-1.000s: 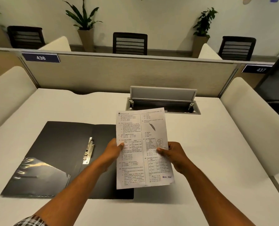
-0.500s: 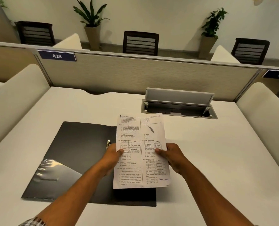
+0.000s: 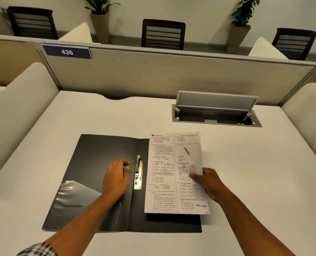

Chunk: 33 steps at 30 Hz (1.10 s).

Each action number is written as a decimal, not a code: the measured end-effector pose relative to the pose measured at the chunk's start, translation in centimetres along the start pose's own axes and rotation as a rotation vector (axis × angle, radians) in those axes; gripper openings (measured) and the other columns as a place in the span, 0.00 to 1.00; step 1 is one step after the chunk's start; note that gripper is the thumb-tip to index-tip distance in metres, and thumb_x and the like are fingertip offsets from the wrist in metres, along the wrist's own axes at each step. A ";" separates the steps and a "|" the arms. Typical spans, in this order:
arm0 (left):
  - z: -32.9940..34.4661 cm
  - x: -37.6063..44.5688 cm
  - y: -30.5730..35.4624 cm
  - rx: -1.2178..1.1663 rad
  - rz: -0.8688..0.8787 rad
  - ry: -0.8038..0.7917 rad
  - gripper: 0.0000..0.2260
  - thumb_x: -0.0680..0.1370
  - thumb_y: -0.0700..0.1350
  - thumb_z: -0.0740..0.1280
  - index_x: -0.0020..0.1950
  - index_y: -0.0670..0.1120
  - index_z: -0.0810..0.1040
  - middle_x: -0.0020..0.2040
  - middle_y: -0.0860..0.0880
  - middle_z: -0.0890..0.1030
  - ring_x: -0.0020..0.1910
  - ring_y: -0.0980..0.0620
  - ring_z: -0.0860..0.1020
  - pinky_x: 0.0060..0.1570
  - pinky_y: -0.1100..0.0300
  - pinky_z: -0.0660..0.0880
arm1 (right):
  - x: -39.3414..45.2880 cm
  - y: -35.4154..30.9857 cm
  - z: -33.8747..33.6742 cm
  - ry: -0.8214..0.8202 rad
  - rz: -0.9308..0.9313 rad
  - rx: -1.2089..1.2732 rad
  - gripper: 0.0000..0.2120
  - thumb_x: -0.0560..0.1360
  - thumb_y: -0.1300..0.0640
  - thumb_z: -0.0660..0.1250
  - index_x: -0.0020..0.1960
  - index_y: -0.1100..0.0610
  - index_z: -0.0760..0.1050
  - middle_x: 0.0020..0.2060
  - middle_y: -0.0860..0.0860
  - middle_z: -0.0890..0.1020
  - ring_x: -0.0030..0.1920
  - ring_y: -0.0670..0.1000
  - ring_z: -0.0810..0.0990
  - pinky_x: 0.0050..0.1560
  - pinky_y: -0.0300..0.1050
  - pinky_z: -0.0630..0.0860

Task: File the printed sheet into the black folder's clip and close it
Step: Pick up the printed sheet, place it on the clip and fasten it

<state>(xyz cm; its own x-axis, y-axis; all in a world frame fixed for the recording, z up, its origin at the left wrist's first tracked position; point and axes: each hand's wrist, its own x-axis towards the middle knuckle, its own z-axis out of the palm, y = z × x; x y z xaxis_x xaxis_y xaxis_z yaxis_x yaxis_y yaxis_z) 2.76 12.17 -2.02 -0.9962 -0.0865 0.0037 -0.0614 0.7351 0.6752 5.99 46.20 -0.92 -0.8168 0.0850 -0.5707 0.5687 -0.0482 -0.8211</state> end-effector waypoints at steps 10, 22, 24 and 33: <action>1.2 -1.0 -5.6 0.402 0.252 -0.232 0.31 0.81 0.60 0.56 0.81 0.52 0.50 0.81 0.53 0.51 0.80 0.50 0.46 0.76 0.50 0.44 | -0.1 2.3 2.1 0.001 0.059 -0.075 0.15 0.75 0.60 0.76 0.60 0.62 0.81 0.52 0.57 0.89 0.50 0.63 0.89 0.55 0.68 0.83; 2.0 -1.2 -6.6 0.496 0.278 -0.260 0.30 0.81 0.63 0.44 0.80 0.53 0.41 0.81 0.54 0.43 0.79 0.53 0.39 0.75 0.53 0.36 | -0.2 2.0 3.8 0.014 0.055 -0.107 0.14 0.76 0.61 0.75 0.61 0.62 0.80 0.52 0.58 0.89 0.50 0.62 0.89 0.56 0.67 0.83; 2.0 -1.2 -6.7 0.493 0.274 -0.264 0.30 0.81 0.63 0.43 0.80 0.54 0.41 0.81 0.54 0.43 0.79 0.53 0.38 0.75 0.53 0.36 | -0.2 2.0 4.0 0.015 0.051 -0.114 0.14 0.76 0.62 0.75 0.61 0.62 0.80 0.52 0.57 0.89 0.50 0.62 0.89 0.56 0.67 0.83; 2.0 -1.2 -6.7 0.475 0.272 -0.262 0.30 0.81 0.63 0.43 0.80 0.53 0.41 0.81 0.54 0.43 0.79 0.52 0.39 0.76 0.51 0.37 | -0.4 1.8 4.4 0.035 0.050 -0.147 0.14 0.77 0.61 0.74 0.61 0.61 0.80 0.52 0.57 0.89 0.49 0.61 0.89 0.56 0.66 0.83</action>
<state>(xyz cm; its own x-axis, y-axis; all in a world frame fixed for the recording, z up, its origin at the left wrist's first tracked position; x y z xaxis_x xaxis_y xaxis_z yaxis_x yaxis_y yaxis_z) 4.28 8.72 -7.99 -0.9581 0.2709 -0.0926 0.2373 0.9325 0.2723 6.91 41.71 -2.19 -0.7849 0.1212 -0.6077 0.6184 0.0926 -0.7803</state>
